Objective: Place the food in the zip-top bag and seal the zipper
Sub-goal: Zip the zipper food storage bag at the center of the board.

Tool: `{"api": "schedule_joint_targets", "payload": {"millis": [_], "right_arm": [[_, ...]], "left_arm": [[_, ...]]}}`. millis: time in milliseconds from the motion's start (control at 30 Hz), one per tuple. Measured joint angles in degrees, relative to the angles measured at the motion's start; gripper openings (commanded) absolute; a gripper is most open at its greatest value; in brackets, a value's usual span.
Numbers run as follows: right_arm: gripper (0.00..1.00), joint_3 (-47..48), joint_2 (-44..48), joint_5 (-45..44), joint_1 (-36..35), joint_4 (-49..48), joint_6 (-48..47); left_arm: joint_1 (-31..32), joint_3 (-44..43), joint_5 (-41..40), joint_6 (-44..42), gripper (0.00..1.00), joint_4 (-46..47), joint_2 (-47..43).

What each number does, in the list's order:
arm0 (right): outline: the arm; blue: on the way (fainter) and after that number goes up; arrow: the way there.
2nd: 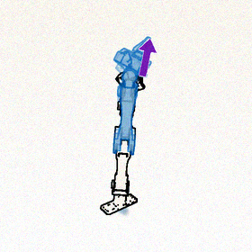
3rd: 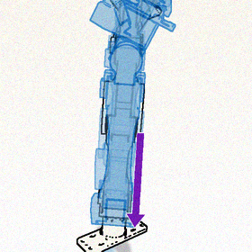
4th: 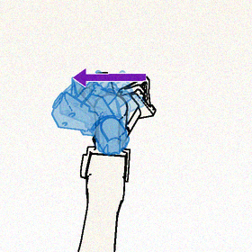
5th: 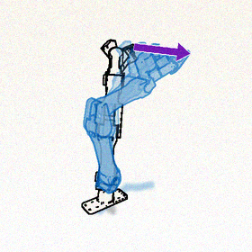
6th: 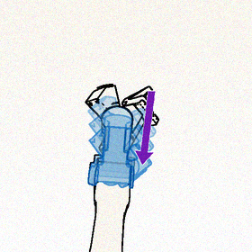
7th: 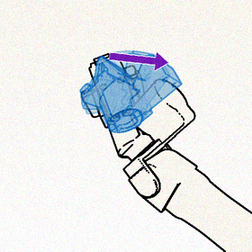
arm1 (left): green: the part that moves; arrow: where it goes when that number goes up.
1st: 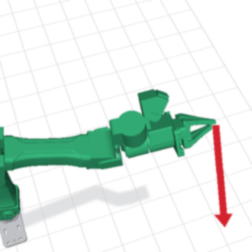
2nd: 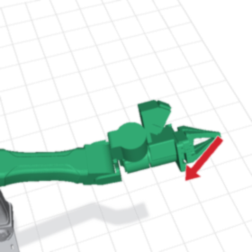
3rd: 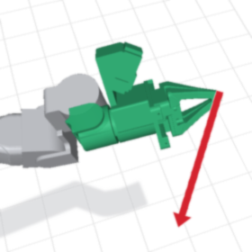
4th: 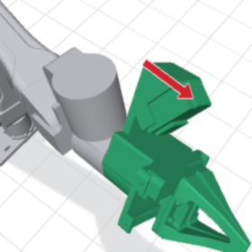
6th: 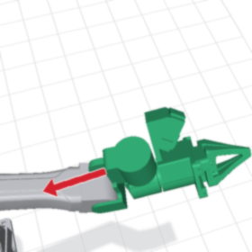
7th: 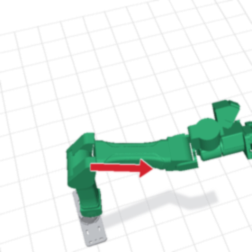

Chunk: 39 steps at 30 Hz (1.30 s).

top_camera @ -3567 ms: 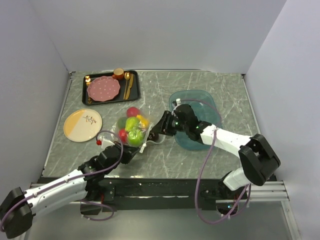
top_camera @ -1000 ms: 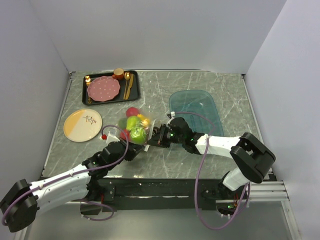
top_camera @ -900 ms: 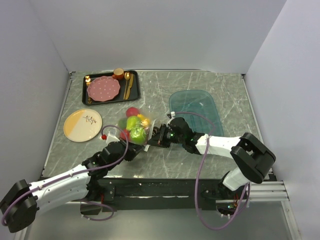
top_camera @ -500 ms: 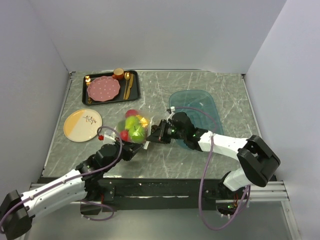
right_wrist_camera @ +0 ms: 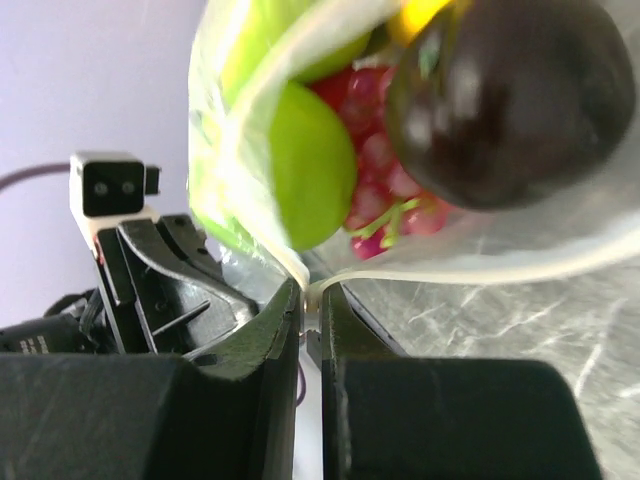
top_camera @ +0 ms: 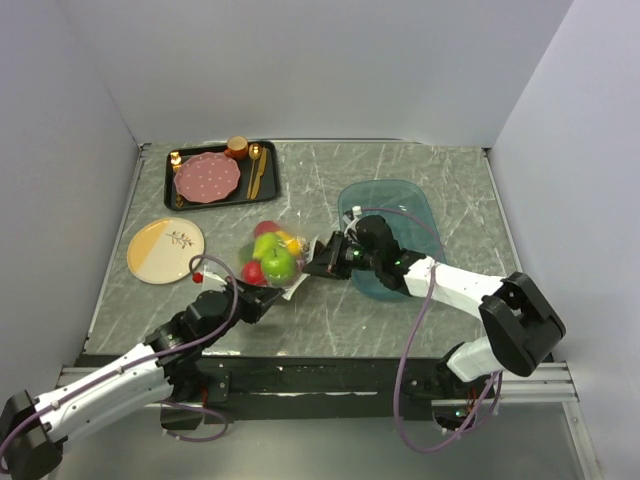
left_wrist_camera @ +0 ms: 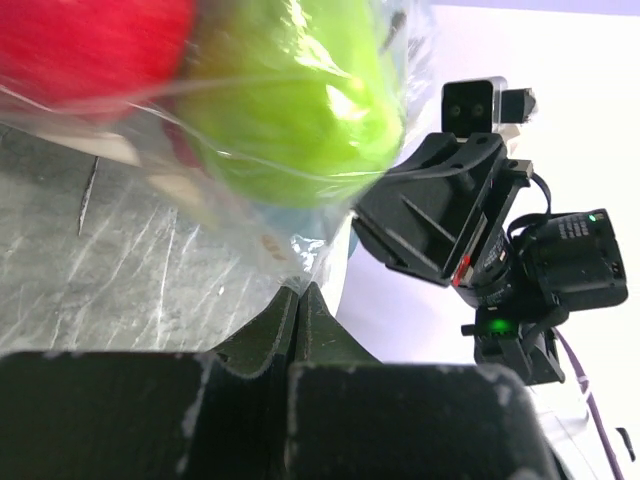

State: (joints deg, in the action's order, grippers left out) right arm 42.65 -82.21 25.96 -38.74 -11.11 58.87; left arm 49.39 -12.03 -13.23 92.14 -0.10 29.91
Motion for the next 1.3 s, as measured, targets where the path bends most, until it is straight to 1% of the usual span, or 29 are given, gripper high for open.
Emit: {"api": "schedule_joint_targets", "payload": {"millis": [167, 433, 700, 1300], "right_arm": [[0.00, 0.00, 0.87, 0.26, 2.38, 1.20, -0.92], [0.00, 0.09, 0.72, 0.17, 3.78, 3.43, -2.56], [0.00, 0.22, 0.63, 0.24, 6.34, 4.85, -3.96], [0.00, 2.84, -1.44, -2.89, 11.50, 8.98, -8.33]], "left_arm": [[-0.02, 0.02, -0.42, 0.55, 0.01, -1.86, -1.57], [-0.02, 0.02, -0.63, 0.57, 0.01, -4.37, -1.99], [-0.02, 0.02, -1.81, 1.07, 0.01, -9.51, -7.41], [-0.04, 0.02, -5.09, 2.23, 0.01, -20.70, -13.66]]}}
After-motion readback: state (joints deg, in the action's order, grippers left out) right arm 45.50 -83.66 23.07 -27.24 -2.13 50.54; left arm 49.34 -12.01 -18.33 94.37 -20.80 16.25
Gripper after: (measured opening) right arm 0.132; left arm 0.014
